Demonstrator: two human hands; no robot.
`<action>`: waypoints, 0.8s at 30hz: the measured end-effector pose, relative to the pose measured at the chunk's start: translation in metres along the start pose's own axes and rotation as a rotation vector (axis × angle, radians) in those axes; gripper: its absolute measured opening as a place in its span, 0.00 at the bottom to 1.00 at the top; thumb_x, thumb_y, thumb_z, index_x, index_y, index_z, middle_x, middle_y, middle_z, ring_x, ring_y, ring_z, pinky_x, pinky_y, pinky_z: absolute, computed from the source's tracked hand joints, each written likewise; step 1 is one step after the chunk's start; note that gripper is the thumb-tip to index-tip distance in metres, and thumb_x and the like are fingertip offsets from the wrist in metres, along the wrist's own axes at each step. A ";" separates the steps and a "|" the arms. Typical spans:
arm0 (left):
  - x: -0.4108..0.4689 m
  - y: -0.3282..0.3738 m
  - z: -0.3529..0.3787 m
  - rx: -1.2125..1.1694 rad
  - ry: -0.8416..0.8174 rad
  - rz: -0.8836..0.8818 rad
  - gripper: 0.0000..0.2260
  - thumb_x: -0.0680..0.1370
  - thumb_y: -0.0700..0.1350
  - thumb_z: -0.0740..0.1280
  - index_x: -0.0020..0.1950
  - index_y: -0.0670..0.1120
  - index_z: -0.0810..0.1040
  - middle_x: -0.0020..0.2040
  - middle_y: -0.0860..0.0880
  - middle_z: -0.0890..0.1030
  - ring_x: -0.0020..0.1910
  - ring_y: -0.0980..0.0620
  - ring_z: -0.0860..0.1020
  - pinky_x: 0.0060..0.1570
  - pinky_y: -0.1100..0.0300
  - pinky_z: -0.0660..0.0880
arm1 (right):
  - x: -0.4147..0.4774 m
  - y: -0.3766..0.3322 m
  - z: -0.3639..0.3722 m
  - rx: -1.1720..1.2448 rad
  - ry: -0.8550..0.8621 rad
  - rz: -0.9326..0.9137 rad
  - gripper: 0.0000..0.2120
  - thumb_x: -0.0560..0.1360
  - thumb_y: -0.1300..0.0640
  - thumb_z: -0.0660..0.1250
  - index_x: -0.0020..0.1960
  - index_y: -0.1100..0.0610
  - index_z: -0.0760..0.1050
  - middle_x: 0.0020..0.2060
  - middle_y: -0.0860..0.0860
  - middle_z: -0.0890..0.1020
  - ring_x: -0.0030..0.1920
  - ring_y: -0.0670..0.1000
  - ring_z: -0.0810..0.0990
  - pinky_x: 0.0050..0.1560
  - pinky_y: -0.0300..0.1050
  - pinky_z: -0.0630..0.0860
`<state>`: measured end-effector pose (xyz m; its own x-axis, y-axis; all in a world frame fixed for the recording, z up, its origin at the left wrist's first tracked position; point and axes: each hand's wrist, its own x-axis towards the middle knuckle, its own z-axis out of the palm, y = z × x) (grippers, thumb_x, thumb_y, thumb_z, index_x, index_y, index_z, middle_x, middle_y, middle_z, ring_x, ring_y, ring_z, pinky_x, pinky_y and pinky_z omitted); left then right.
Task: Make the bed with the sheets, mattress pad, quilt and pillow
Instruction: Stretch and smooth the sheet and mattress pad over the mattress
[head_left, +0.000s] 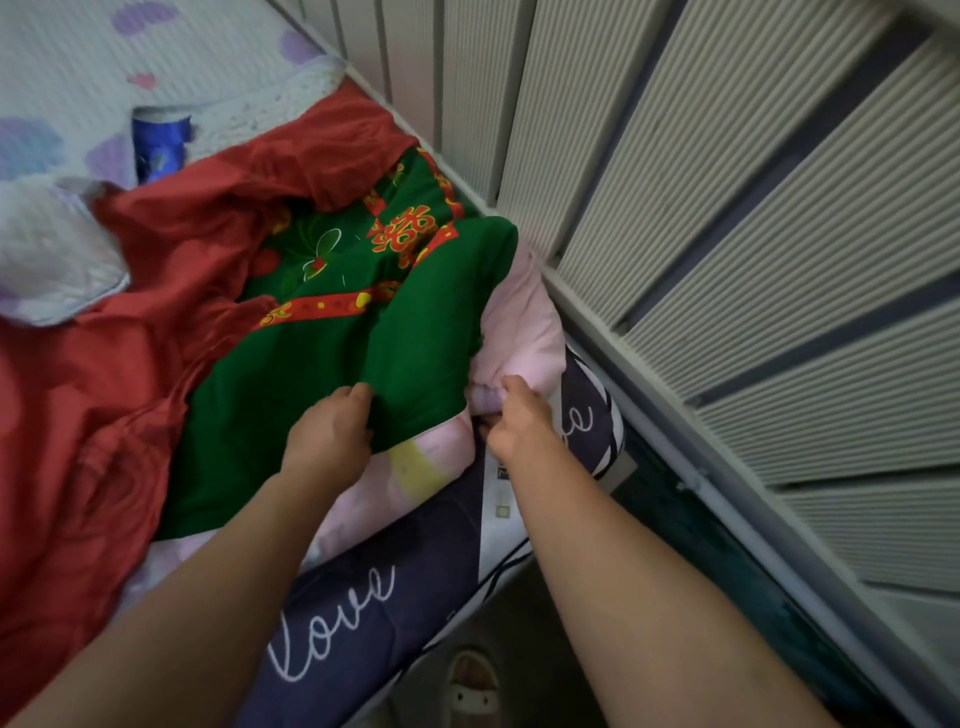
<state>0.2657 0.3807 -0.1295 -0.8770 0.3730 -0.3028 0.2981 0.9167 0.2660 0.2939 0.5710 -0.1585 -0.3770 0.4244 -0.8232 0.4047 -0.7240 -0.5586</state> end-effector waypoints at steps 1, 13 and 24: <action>0.001 0.001 -0.002 0.003 -0.006 0.003 0.11 0.74 0.39 0.64 0.56 0.42 0.71 0.52 0.41 0.76 0.47 0.39 0.76 0.40 0.51 0.73 | -0.008 -0.005 -0.001 0.041 0.021 -0.021 0.17 0.73 0.59 0.62 0.61 0.60 0.71 0.53 0.60 0.79 0.49 0.60 0.80 0.47 0.54 0.80; -0.004 0.102 -0.015 -0.192 -0.259 0.134 0.10 0.64 0.42 0.62 0.44 0.42 0.73 0.45 0.41 0.81 0.48 0.39 0.78 0.43 0.55 0.75 | 0.014 -0.112 -0.135 0.239 0.352 -0.266 0.10 0.77 0.62 0.59 0.53 0.63 0.77 0.44 0.59 0.81 0.40 0.57 0.82 0.41 0.54 0.82; 0.004 0.140 0.029 -0.080 -0.243 0.116 0.11 0.72 0.38 0.63 0.53 0.41 0.69 0.50 0.38 0.78 0.48 0.38 0.77 0.42 0.52 0.74 | 0.004 -0.069 -0.169 -0.067 0.048 0.096 0.18 0.80 0.50 0.57 0.61 0.62 0.73 0.38 0.58 0.79 0.35 0.55 0.79 0.22 0.39 0.75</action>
<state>0.3147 0.5145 -0.1204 -0.7197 0.5067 -0.4747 0.3517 0.8555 0.3800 0.4048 0.7146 -0.1402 -0.2943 0.3819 -0.8761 0.4921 -0.7253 -0.4815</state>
